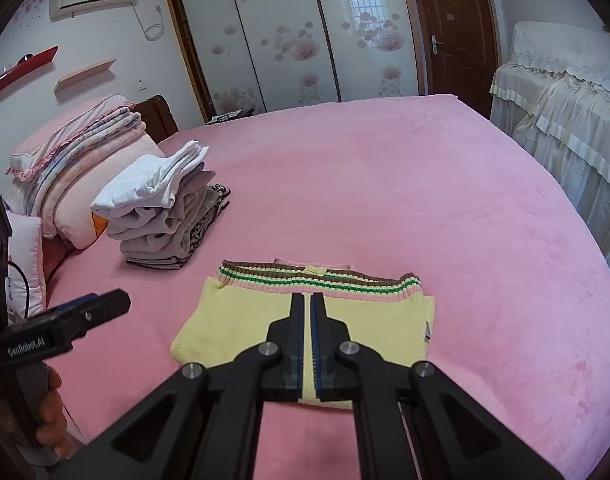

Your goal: Fold small clothes

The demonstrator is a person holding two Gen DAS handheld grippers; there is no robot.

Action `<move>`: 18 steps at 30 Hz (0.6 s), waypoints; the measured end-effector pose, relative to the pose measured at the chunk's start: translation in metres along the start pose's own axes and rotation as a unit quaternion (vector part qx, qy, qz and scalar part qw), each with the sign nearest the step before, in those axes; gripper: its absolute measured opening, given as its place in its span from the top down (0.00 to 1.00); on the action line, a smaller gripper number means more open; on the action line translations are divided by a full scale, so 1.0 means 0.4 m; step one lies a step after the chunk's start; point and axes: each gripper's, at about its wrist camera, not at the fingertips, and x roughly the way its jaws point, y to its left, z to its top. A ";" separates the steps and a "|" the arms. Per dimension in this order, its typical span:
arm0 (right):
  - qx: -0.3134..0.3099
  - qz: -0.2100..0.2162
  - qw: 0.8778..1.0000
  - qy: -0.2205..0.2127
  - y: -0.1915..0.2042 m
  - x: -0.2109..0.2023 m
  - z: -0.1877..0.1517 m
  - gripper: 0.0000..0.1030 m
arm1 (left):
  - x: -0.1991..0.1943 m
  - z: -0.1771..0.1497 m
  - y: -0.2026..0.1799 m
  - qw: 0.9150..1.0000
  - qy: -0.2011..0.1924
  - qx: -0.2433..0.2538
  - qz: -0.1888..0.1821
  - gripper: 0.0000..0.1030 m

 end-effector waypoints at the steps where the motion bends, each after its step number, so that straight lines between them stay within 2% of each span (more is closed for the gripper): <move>1: -0.001 -0.001 1.000 -0.001 0.002 -0.001 -0.002 0.97 | 0.000 -0.010 0.010 1.000 0.004 -0.007 -0.003 0.09; 7: -0.004 -0.005 1.000 0.002 0.012 0.019 -0.026 0.97 | 0.033 -0.091 0.095 0.998 0.031 -0.057 -0.020 0.09; 11: -0.001 -0.002 1.000 0.013 0.018 0.047 -0.047 0.97 | 0.087 -0.151 0.146 0.993 0.061 -0.095 -0.039 0.09; 14: -0.001 0.000 1.000 0.020 0.024 0.070 -0.066 0.97 | 0.137 -0.196 0.182 0.986 0.080 -0.132 -0.064 0.09; 18: -0.007 -0.004 0.999 0.032 0.032 0.107 -0.096 0.97 | 0.211 -0.248 0.206 0.971 0.099 -0.182 -0.114 0.09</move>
